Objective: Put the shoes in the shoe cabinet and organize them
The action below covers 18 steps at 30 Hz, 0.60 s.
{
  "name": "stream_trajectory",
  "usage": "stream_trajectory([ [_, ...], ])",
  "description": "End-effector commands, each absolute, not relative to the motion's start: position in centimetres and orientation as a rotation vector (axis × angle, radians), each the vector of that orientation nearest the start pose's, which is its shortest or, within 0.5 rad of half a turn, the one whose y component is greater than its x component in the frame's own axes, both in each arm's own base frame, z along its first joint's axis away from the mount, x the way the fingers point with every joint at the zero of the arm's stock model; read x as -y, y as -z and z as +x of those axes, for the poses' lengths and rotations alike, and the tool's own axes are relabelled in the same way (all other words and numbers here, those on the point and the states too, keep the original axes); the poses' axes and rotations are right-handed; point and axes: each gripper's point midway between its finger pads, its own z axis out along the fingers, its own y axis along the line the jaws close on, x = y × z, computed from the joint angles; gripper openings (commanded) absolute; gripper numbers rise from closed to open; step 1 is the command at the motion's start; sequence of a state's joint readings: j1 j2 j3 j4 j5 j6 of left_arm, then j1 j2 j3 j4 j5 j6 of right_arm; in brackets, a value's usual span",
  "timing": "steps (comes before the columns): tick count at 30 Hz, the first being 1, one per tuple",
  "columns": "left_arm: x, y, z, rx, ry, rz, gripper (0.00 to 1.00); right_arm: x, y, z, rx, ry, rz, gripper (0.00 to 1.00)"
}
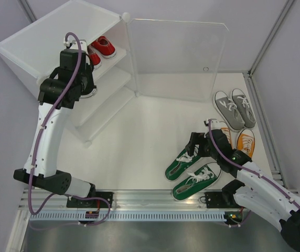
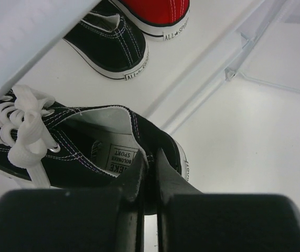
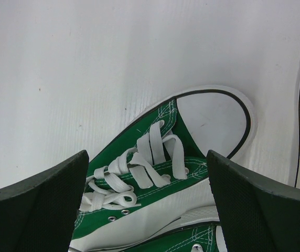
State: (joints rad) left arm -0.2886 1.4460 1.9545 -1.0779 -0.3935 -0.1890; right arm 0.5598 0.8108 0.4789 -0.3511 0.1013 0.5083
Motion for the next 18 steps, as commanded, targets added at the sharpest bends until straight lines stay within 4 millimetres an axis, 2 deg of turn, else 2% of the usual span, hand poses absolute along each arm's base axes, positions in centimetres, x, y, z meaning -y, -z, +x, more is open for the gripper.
stream_trajectory([
  [1, 2.5, -41.4, 34.3, -1.994, -0.191, -0.061, 0.02, -14.5, -10.1, 22.3, -2.255, -0.481, -0.012, 0.96],
  [2, 2.0, -40.5, 33.9, -2.018, -0.209, -0.109, 0.02, -14.4, -10.0, 22.4, -2.255, -0.481, -0.01, 0.96],
  [4, 0.8, -40.1, 33.3, -2.017, -0.259, -0.197, 0.03, -14.5, -10.0, 22.4, -2.256, -0.482, -0.011, 0.96],
  [5, 0.7, -39.4, 33.1, -2.024, -0.251, -0.253, 0.24, -14.5, -9.9, 22.3, -2.26, -0.481, -0.012, 0.96],
  [7, 0.6, -39.2, 32.5, -2.012, -0.232, -0.312, 0.43, -14.6, -9.9, 22.3, -2.26, -0.487, -0.015, 0.96],
  [9, 0.5, -39.4, 32.2, -1.988, -0.201, -0.386, 0.54, -14.6, -9.9, 22.3, -2.262, -0.489, -0.02, 0.96],
  [10, 0.3, -39.5, 32.1, -1.975, -0.197, -0.413, 0.63, -14.6, -9.9, 22.3, -2.261, -0.491, -0.019, 0.96],
  [13, 0.3, -39.8, 31.9, -1.95, -0.167, -0.472, 0.81, -14.6, -10.0, 22.3, -2.261, -0.49, -0.021, 0.96],
  [18, 1.9, -40.5, 31.8, -1.938, -0.04, -0.476, 0.98, -15.4, -10.6, 22.2, -2.26, -0.535, -0.055, 0.96],
])
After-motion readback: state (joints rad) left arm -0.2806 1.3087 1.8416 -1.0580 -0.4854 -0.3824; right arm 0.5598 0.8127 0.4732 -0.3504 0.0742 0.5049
